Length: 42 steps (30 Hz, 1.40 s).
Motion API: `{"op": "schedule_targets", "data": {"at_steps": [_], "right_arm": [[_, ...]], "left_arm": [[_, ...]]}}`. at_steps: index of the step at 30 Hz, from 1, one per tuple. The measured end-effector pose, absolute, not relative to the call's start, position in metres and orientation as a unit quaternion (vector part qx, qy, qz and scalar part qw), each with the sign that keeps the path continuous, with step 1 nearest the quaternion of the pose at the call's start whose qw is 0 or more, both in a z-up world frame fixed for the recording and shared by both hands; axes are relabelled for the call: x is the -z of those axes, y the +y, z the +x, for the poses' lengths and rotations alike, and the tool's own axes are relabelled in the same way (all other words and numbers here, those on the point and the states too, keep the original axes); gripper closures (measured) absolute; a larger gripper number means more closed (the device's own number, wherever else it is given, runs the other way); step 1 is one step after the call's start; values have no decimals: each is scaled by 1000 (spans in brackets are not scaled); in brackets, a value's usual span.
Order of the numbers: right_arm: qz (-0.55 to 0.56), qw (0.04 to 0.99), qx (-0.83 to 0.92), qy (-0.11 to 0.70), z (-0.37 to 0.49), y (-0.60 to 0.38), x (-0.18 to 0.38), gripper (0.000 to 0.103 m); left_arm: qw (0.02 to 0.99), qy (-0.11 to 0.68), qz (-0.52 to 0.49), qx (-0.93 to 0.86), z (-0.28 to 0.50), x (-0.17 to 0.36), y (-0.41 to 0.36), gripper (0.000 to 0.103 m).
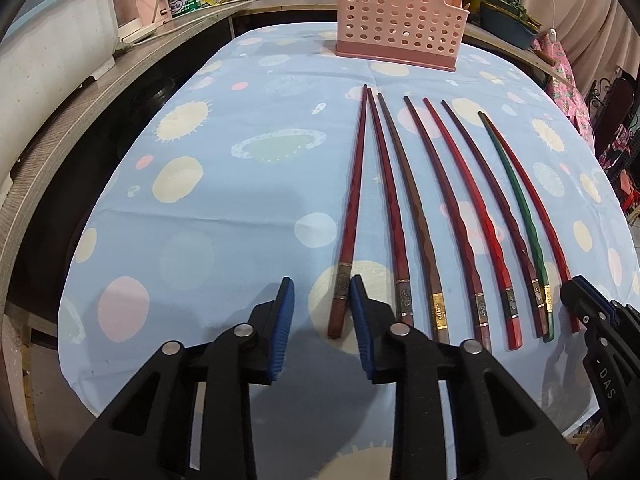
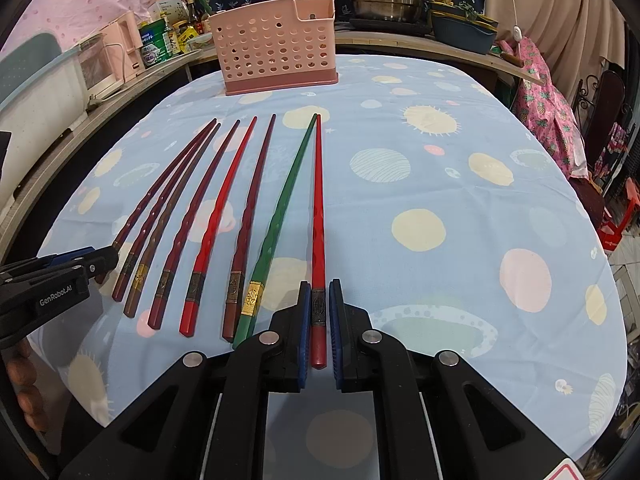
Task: Organize utensils
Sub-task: 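Grasp a red chopstick with the right tool while the left tool grasps a dark red chopstick, then lift both chopsticks and carry them over the pink holder with both tools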
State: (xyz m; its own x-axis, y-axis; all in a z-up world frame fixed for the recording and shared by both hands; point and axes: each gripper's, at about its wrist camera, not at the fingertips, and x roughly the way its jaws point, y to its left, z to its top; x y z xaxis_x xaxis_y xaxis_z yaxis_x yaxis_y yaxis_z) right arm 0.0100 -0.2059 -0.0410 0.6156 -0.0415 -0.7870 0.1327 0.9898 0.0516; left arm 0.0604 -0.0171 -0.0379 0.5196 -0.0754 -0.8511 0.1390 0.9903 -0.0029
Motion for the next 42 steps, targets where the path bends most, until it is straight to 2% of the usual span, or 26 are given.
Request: {"op": "schedule_targets", "data": {"at_steps": [10,23,31,42], "right_arm": [[53,897,49,436,10,-206,41,95],[66,901,44,426,9,-212,28,96],[73,919,44,385,13,-223,-9,96],[88,951,36,293,45,-251,-90,96]], "left_arm": [[870,488,35,62,62,37,-16,91],[868,491,24,67,63,31,-10,96],[885,461,12,66,70,-3,3,96],[920,388,1,55,107,-78,19,96]]}}
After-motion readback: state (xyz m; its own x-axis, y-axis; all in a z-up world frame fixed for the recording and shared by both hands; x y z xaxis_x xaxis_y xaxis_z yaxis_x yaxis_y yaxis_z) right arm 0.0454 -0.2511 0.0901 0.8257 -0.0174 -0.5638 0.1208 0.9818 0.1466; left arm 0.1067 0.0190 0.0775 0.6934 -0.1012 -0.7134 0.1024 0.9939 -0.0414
